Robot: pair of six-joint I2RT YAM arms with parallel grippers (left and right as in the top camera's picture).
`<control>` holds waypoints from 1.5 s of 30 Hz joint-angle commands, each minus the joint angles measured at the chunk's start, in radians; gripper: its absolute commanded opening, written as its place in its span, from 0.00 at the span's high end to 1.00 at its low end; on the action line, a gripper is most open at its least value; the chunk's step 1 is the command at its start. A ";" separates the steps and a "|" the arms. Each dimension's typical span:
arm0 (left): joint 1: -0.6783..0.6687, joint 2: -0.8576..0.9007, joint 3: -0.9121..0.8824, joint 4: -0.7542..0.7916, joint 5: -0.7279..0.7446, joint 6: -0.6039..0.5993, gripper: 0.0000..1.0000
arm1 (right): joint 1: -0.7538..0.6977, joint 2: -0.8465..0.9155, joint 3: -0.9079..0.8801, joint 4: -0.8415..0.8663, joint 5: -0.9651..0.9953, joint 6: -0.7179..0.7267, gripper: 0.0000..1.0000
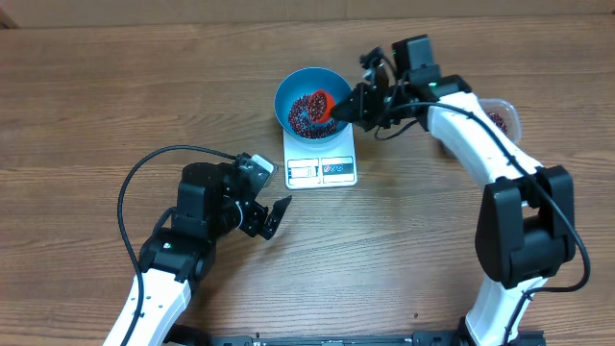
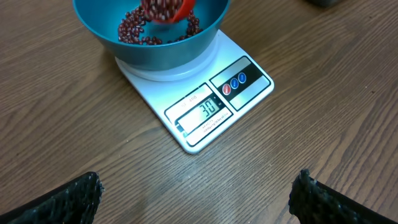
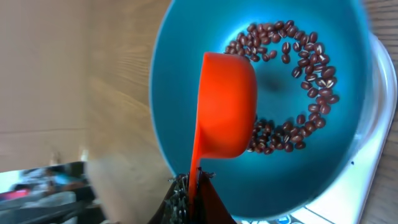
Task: Scoop item into bowl and weigh 150g on scale
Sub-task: 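Tip the scoop with the right gripper to pour beans into the bowl, then move the empty red scoop with the right gripper back to the bean tub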
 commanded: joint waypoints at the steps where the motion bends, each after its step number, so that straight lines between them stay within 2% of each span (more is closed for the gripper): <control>1: 0.003 0.007 0.000 0.001 -0.003 -0.011 0.00 | 0.044 -0.046 0.065 -0.020 0.157 -0.044 0.96; 12: 0.003 0.007 0.000 0.001 -0.003 -0.011 0.00 | 0.144 -0.046 0.231 -0.174 0.513 -0.127 0.96; 21: 0.003 0.007 0.000 0.001 -0.003 -0.011 0.00 | 0.278 -0.046 0.328 -0.288 0.901 -0.228 0.96; 29: 0.003 0.007 0.000 0.001 -0.003 -0.011 0.01 | 0.434 -0.046 0.338 -0.323 1.294 -0.259 0.96; 36: 0.003 0.007 0.000 0.001 -0.003 -0.011 0.01 | 0.467 -0.046 0.338 -0.322 1.308 -0.286 0.96; 45: 0.003 0.007 0.000 0.001 -0.003 -0.011 0.00 | 0.390 -0.141 0.349 -0.326 1.024 -0.264 0.96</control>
